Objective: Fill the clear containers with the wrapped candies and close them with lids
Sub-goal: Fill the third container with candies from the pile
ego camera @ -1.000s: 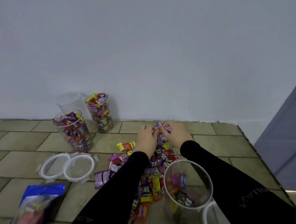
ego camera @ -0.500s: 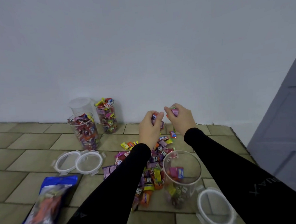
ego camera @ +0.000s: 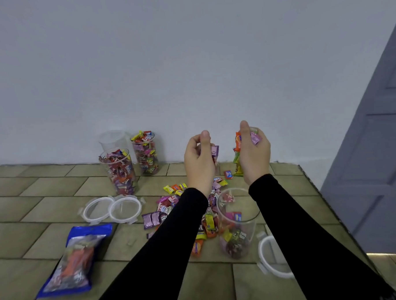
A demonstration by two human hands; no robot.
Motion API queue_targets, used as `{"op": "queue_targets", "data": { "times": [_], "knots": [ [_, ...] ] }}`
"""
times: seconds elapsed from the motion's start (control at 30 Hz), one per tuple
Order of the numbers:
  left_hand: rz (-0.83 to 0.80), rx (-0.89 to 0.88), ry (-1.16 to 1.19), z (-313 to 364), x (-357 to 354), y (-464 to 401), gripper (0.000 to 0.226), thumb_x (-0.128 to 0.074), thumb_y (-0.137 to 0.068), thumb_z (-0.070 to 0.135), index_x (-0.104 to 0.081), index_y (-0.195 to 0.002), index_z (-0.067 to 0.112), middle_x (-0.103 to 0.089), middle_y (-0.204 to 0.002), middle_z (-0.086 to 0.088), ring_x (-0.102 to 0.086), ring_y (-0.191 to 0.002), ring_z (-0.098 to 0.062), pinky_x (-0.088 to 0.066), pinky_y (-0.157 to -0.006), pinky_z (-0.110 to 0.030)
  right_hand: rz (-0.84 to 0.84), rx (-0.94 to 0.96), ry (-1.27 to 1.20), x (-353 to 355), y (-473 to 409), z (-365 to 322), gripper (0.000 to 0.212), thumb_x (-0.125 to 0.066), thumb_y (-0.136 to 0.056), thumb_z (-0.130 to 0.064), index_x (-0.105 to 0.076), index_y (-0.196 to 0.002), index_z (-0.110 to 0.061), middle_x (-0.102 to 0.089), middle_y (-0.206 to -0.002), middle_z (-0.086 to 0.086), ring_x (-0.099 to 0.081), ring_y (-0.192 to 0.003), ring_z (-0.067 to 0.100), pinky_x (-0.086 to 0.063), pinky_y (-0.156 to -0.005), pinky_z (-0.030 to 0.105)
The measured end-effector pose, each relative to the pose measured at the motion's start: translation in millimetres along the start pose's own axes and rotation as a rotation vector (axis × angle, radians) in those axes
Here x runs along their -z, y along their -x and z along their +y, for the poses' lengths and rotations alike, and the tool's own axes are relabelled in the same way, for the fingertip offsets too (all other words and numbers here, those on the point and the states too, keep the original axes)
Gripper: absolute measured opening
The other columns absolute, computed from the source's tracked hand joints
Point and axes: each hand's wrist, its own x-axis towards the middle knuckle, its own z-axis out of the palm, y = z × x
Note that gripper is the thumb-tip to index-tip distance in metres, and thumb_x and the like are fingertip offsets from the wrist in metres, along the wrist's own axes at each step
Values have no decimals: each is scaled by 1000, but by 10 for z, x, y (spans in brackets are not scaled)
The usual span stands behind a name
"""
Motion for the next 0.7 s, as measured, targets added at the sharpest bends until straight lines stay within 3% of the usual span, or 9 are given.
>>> {"op": "queue_targets", "data": {
  "times": [0.27, 0.4, 0.57, 0.7],
  "knots": [
    [-27, 73, 76, 74, 9, 451, 25, -46, -100, 39, -54, -89, 17, -52, -62, 8, -45, -48, -8, -39, -42, -21, 33, -6, -149, 254, 382, -54, 30, -56, -93, -42, -55, -76, -18, -53, -68, 4, -45, -60, 16, -39, -60, 32],
    [-44, 85, 64, 52, 16, 594, 25, -47, -99, 39, -53, -89, 17, -50, -59, 12, -42, -47, -7, -39, -41, -20, 82, -75, -217, 337, 474, -43, 28, -55, -95, -39, -53, -79, -16, -50, -65, 3, -43, -47, 9, -39, -43, 19],
    [-28, 54, 8, 3, -2, 655, 25, -45, -100, 36, -53, -92, 13, -49, -61, 9, -40, -46, -3, -36, -42, -18, 142, -151, -220, 295, 560, 7, 28, -56, -92, -45, -55, -74, -23, -57, -67, 0, -50, -62, 16, -42, -63, 33],
    [-46, 46, -25, -40, 19, 661, 24, -46, -99, 39, -55, -89, 19, -49, -67, 5, -38, -51, -7, -33, -46, -25, 201, -149, -259, 303, 558, 24, 28, -56, -93, -45, -55, -74, -25, -55, -65, -2, -49, -62, 14, -41, -63, 32]
  ]
}}
